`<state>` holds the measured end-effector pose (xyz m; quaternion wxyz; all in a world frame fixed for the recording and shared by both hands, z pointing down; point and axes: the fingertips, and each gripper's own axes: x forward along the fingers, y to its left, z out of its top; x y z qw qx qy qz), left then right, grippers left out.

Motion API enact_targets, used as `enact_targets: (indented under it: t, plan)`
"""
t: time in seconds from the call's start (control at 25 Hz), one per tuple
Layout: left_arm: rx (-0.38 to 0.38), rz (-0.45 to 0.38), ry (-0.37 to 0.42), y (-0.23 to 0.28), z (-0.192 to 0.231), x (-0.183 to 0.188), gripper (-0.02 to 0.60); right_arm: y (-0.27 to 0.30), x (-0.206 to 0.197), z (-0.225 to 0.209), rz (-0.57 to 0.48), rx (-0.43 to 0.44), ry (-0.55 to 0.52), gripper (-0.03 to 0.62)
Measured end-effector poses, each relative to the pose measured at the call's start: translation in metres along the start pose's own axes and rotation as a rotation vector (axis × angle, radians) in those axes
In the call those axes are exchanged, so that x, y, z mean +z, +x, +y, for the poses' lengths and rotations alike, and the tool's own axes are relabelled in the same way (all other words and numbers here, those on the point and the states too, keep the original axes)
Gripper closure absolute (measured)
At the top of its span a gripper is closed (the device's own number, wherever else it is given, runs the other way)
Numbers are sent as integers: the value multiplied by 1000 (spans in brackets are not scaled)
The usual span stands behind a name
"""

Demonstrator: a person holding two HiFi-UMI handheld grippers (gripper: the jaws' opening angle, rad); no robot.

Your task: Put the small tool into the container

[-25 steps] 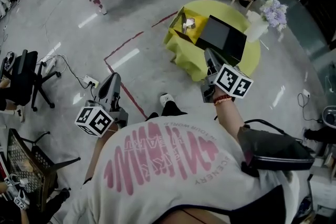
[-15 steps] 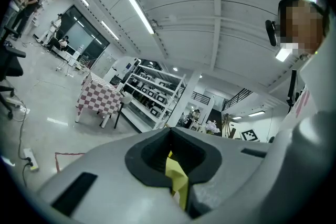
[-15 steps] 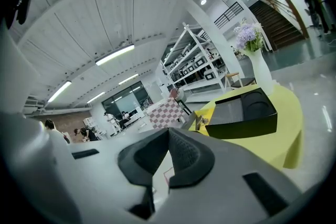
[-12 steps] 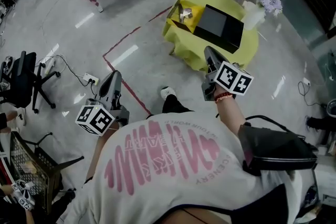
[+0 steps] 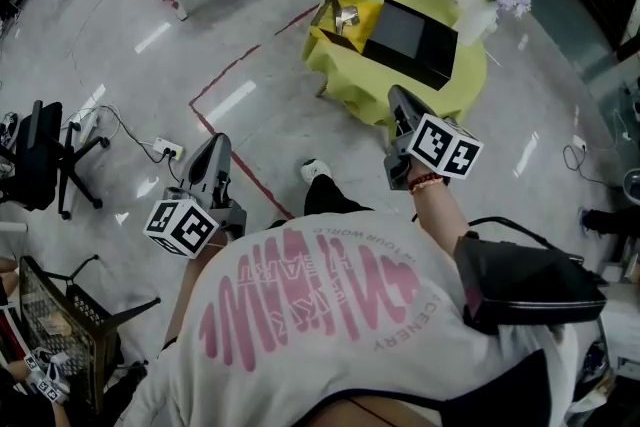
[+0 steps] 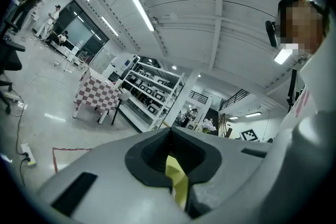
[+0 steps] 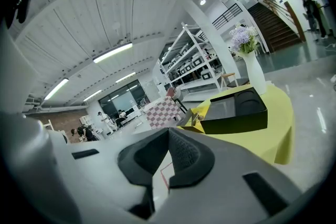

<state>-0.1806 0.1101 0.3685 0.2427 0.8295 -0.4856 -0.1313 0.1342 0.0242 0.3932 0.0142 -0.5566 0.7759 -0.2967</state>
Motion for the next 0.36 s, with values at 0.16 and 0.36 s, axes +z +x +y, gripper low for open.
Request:
enact_targets:
  t: [0.16,0.36]
  plan:
    - [-3,2,-5,2,1,-3,574,-3,-1,-1,4,-7,-3,588]
    - [-10,4,-7,4,3,-3,574,-3,-3,-2,7,-17,-10,588]
